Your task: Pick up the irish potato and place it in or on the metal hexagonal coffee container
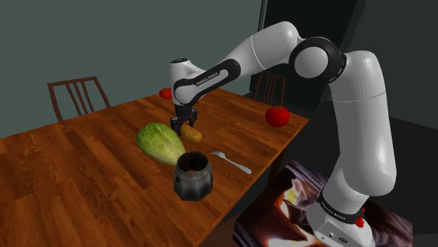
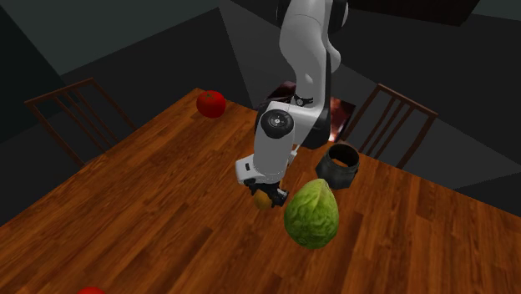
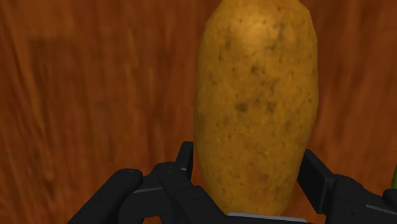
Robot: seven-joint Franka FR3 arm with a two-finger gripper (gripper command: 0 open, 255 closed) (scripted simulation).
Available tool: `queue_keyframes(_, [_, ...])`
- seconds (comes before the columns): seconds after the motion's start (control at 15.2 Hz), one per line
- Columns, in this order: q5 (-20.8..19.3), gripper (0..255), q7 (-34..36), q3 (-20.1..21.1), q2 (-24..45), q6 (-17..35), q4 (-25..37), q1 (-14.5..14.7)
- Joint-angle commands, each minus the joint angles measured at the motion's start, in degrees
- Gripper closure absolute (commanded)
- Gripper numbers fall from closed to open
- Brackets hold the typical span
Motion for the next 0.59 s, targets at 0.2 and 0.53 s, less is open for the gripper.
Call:
queue_keyframes(0.2, [0.40, 255, -0.41, 0.18, -1.49, -2.84, 1.27, -0.10])
queue_keyframes(0.53, [0.79, 255, -0.81, 0.36, -2.90, -6.03, 3.09, -0.15])
